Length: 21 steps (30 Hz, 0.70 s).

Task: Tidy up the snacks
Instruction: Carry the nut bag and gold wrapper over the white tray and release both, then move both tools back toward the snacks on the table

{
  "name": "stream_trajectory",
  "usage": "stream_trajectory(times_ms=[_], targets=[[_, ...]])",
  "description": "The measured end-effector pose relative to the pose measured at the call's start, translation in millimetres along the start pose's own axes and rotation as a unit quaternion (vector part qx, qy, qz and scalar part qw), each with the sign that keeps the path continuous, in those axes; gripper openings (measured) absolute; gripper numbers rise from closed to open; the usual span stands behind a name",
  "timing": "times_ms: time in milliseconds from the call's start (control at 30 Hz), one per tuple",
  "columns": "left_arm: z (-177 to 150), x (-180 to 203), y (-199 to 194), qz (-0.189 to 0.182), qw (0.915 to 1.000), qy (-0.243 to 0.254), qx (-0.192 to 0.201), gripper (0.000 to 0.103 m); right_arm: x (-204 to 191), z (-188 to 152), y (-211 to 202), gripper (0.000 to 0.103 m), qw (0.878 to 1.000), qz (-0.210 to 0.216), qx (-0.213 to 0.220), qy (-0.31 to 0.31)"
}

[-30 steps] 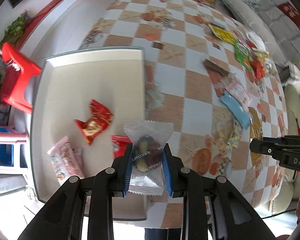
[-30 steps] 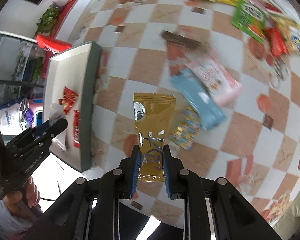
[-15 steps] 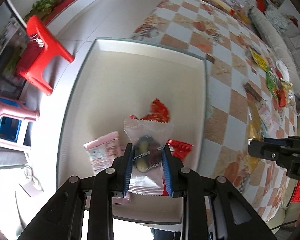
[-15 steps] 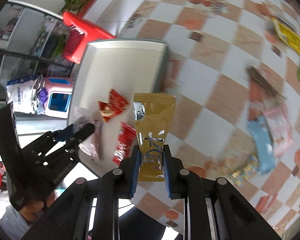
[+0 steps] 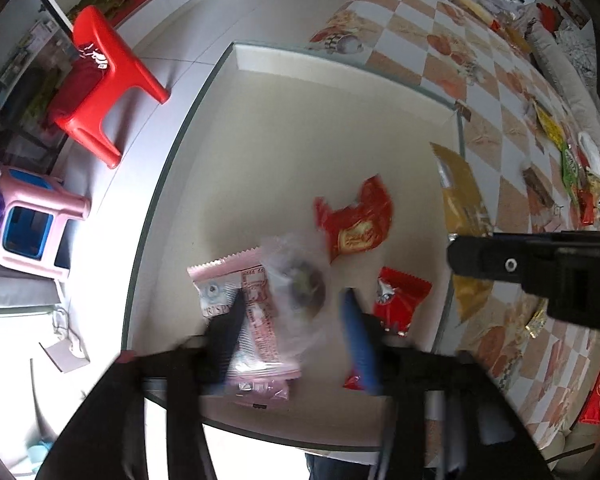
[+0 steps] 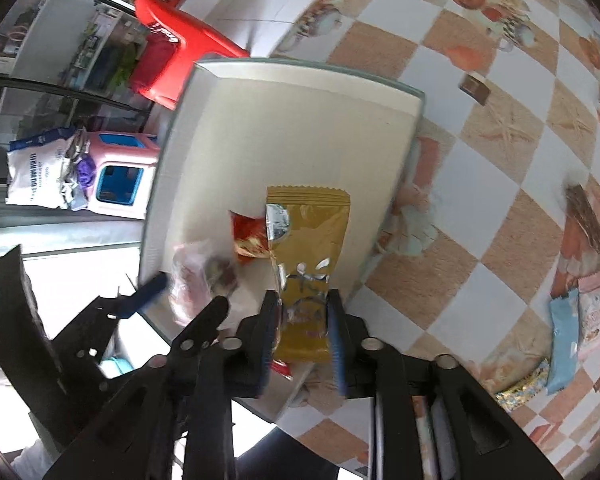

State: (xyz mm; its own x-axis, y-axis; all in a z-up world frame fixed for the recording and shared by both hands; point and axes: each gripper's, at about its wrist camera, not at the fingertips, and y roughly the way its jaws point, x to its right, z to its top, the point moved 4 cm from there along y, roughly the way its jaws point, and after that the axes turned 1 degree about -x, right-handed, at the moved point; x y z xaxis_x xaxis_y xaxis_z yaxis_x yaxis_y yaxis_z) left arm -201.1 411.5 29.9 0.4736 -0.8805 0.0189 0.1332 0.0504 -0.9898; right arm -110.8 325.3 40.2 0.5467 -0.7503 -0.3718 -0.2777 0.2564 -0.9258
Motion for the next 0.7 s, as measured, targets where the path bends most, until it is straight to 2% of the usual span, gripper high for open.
stream_trajectory(times_ms=[33,67,433,567,700], targets=[[-1.3,-0.6,-0.2,0.004,1.0,-0.001,0.003,0.075,6.8,-3.0,0.5,0.095,1.0,-0.008,-0.001,0.006],[-2.0,-0.3,0.2,0.005,1.0,-0.001,0.002,0.077,12.8,-5.0,-0.6,0.098,1.0,-0.016,0.004,0.012],[-3.2,16.4,-1.6,0.004,0.9997,0.024,-0.007,0.079,118.2,-61.5,-17.2,0.099,0.99,-0.057,0.007,0.129],[-2.4,28.4,-6.0,0.003,0.9991,0.043,-0.005,0.079,159.3,-84.2,-26.1,0.099,0.982,-0.071,0.015,0.177],[-4.0,43.0,-12.1,-0.002,0.9979,0.065,-0.001,0.079,201.4,-99.1,-42.6,0.099,0.968,-0.091,0.033,0.232]])
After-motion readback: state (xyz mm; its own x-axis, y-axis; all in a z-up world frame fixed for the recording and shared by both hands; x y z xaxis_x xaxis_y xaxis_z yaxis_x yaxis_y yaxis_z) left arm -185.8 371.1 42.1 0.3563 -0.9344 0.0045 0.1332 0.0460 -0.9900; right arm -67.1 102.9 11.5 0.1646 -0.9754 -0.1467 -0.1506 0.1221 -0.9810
